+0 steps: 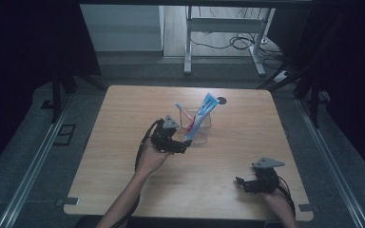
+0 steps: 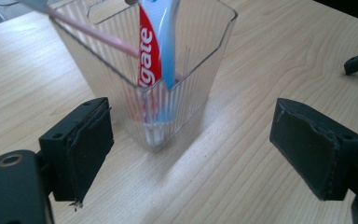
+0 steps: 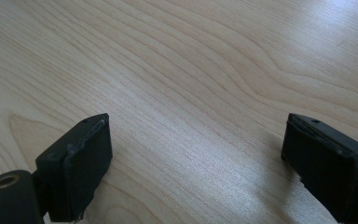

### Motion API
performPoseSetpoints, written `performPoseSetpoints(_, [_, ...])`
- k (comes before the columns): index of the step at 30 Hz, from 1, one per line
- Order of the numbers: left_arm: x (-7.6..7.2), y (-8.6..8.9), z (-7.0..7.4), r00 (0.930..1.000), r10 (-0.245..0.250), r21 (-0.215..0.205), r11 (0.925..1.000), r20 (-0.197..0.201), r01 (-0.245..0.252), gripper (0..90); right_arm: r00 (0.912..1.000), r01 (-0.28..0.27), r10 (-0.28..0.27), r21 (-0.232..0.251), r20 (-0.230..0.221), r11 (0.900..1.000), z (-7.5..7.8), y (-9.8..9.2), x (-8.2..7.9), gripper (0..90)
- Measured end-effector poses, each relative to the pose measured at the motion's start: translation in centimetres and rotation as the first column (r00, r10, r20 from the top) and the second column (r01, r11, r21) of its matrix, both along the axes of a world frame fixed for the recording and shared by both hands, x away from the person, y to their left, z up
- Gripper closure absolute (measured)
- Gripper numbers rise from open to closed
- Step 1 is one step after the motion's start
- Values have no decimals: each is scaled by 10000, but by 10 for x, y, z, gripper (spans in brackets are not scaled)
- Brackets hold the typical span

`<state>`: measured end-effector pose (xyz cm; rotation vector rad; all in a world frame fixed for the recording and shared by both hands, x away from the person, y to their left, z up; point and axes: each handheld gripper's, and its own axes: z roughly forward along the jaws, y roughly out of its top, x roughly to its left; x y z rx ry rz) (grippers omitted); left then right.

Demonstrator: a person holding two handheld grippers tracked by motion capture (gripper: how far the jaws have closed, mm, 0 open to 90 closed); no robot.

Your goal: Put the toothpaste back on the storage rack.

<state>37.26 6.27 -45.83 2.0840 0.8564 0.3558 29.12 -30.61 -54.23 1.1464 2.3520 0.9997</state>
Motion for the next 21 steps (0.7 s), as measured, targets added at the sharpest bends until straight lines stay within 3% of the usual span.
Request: performPoseSetpoints(21, [-14,28,-14,9990,393,-222,9990,-221,-398,134,10000,26,-26,-2,-10,10000,0,0,0,85])
